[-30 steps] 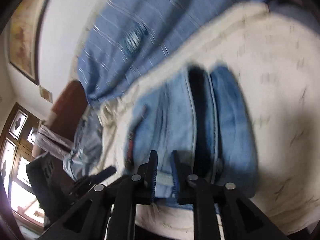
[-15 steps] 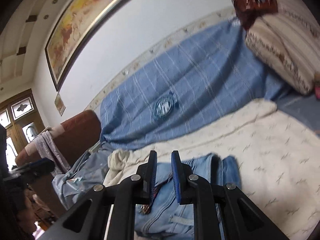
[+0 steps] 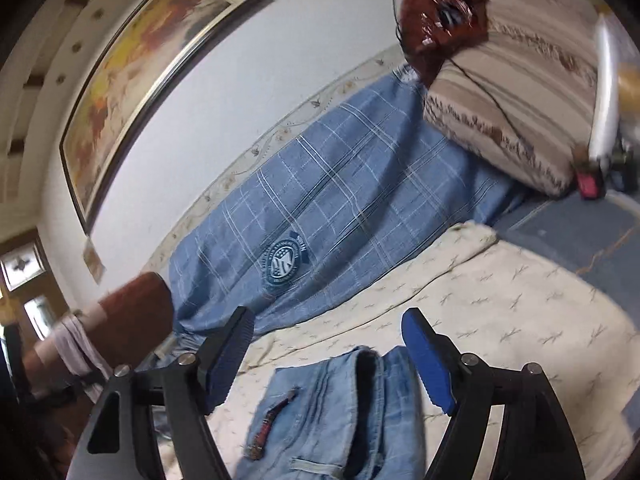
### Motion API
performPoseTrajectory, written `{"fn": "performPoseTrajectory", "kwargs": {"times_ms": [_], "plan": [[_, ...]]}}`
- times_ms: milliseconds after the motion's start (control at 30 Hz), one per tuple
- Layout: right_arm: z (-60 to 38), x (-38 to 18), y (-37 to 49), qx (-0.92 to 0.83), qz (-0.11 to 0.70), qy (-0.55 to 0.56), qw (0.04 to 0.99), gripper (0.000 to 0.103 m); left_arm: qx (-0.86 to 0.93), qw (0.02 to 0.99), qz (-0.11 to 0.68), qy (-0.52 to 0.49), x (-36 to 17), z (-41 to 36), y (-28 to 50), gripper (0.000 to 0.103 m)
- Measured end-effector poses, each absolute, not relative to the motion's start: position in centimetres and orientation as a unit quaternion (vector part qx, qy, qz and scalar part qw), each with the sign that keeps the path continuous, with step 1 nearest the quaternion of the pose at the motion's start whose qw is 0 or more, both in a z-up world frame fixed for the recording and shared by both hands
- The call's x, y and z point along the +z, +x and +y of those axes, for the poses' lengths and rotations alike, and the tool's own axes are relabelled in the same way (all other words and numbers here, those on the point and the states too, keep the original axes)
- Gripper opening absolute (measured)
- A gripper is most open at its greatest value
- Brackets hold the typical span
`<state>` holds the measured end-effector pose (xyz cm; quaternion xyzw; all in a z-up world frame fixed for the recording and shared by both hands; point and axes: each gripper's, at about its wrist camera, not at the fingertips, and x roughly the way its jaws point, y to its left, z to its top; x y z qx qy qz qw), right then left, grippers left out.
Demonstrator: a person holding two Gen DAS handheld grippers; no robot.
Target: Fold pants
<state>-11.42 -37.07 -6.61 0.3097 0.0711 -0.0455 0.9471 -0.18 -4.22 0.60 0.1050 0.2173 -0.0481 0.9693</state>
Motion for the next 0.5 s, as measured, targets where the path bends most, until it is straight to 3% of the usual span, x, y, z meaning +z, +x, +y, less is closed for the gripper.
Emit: {"fn": "performPoseTrajectory", "kwargs": {"times_ms": [333, 500], "plan": [[-35.5, -5.9, -12.4, -0.056, 0.096, 0.229, 0.967, 0.08, -0.07, 0.967, 0.231, 0.08, -1.7, -5.2, 2.9, 0.103], [-36.7, -6.1, -13.1, -0.072, 0.1, 0.25, 0.96, 0.08, -0.081, 0.964, 0.243, 0.074, -3.0, -6.0, 4.6, 0.103]]}}
